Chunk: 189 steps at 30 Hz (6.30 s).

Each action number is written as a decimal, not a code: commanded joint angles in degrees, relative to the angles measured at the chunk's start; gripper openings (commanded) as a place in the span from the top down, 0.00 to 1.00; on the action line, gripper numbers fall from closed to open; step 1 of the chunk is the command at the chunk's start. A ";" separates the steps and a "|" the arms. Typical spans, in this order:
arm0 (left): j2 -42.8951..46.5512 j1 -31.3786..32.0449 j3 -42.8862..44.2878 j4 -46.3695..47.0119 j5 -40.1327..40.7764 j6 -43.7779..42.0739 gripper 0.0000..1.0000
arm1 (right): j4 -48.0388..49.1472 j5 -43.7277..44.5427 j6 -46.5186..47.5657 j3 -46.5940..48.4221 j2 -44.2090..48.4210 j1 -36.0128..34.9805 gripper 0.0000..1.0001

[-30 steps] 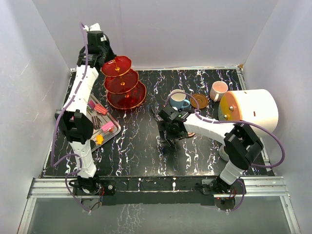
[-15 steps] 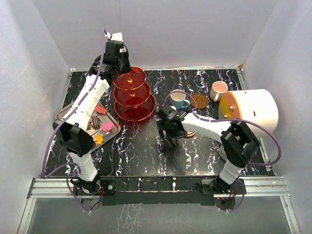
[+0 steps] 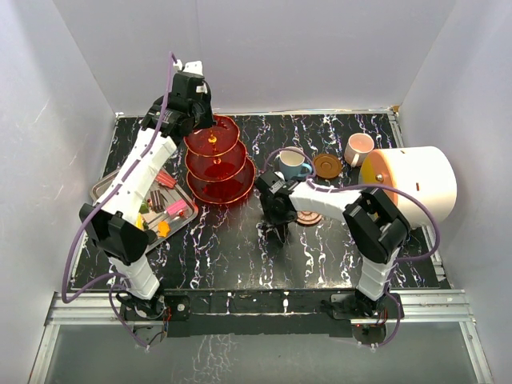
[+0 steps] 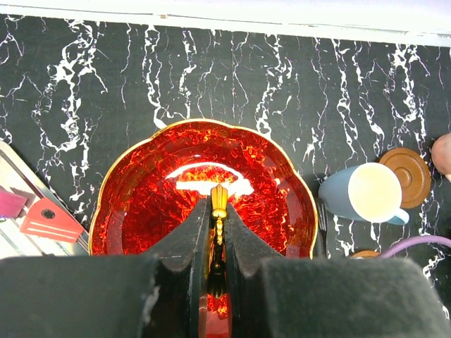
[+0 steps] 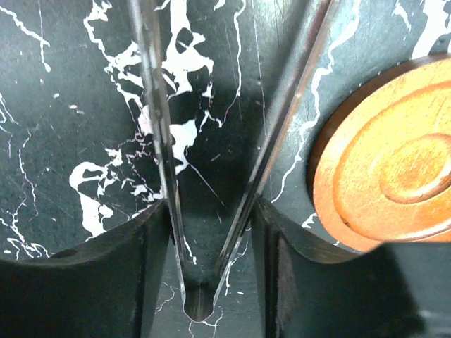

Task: Serve the afternoon tea
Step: Move the desert table to the center of the board, then move the tray at the center of the board, then adjust the desert table at the center of the board.

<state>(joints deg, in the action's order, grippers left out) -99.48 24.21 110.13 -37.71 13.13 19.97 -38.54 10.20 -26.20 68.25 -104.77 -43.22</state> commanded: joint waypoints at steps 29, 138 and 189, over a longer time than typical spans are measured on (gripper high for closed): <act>0.65 9.15 3.26 -14.32 -6.79 3.84 0.50 | -5.01 -4.38 -10.39 -22.57 24.14 -0.10 0.46; 45.54 15.43 -76.82 9.69 -4.76 28.34 0.58 | -4.87 0.54 -11.85 -20.53 27.05 0.06 0.38; 9.55 -1.11 -49.91 37.46 -19.91 24.14 0.73 | -8.47 4.76 -16.30 -20.97 44.61 8.93 0.38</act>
<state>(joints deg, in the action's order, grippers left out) -87.99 21.76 57.39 -1.72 -2.66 42.74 -47.88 13.45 -41.71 46.35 -60.69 -34.70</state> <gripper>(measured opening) 0.267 0.620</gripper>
